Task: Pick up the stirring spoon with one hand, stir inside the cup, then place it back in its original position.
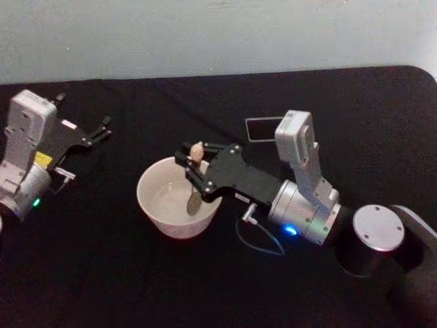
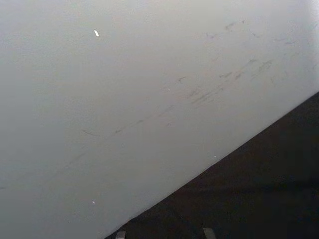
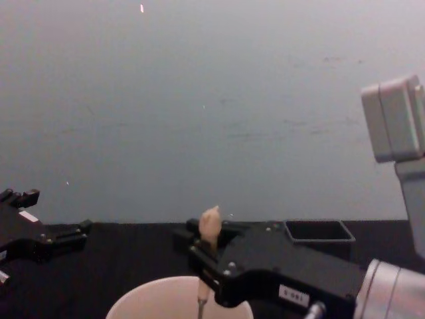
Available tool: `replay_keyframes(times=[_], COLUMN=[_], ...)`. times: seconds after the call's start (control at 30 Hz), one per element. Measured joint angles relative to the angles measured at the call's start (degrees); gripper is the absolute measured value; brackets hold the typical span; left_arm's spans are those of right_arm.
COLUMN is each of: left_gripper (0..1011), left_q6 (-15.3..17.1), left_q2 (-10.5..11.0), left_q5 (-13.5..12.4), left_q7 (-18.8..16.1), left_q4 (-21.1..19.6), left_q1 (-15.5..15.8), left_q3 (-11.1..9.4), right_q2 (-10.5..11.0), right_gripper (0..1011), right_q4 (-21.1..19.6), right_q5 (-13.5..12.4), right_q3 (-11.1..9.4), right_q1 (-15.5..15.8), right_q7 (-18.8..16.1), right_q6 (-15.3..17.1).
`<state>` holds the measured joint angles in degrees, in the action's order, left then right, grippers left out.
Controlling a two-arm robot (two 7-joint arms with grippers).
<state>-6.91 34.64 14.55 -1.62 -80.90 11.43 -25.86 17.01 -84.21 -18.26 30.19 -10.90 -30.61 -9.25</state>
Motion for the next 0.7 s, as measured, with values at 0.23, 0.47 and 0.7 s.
replay_keyframes(times=[0.23,0.47,0.7], left_gripper=[1001,1001,1001], left_q6=[0.0,0.0,0.0], left_q2=[0.0,0.0,0.0], left_q5=[0.0,0.0,0.0], left_q7=[0.0,0.0,0.0], left_q4=[0.0,0.0,0.0], left_q1=[0.0,0.0,0.0], left_q3=[0.0,0.0,0.0], right_q2=[0.4,-0.2,-1.3], right_gripper=[164,164,164], right_q4=[-0.6,-0.4,0.7], right_q5=[-0.1,-0.1,0.1], right_q3=[1.2,2.3,3.3], right_q1=[0.5,0.0,-1.1], right_q7=[-0.7,-1.1,-1.2], right_q6=[0.2,0.2,0.0])
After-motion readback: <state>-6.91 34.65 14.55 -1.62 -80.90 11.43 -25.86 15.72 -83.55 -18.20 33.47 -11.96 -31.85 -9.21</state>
